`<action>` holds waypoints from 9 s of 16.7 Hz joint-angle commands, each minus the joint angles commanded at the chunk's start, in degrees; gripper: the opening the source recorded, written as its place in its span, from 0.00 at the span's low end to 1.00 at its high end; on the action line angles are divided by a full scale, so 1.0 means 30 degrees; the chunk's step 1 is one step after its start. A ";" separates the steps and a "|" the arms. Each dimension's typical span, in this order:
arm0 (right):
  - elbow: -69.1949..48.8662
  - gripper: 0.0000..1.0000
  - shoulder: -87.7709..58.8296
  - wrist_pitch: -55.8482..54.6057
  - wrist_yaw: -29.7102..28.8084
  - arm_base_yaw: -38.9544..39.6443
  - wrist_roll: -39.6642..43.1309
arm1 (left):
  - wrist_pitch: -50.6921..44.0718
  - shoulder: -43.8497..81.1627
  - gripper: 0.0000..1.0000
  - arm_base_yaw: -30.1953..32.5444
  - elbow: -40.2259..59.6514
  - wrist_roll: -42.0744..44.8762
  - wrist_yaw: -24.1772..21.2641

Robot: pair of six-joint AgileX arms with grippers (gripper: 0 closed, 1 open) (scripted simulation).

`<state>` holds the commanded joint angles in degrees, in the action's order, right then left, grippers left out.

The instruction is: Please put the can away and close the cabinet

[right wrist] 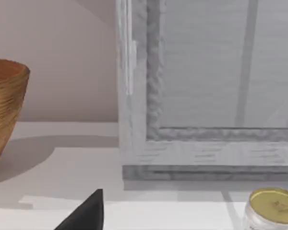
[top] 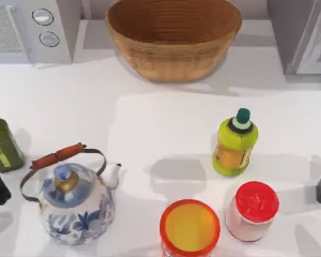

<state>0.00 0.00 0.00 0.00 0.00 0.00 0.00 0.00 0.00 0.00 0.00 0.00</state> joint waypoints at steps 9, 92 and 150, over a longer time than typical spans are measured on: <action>-0.4561 1.00 -0.5724 -0.1090 0.0401 -0.1216 0.0678 | 0.0000 0.0000 1.00 0.0000 0.0000 0.0000 0.0000; -1.7807 0.00 -2.7072 0.4194 0.3413 -0.4845 0.2702 | 0.0000 0.0000 1.00 0.0000 0.0000 0.0000 0.0000; -3.3879 0.00 -2.6020 0.8358 -0.3734 0.3349 -0.0343 | 0.0000 0.0000 1.00 0.0000 0.0000 0.0000 0.0000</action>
<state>-101.64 -78.06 25.08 -11.20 10.05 -1.03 0.00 0.00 0.00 0.00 0.00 0.00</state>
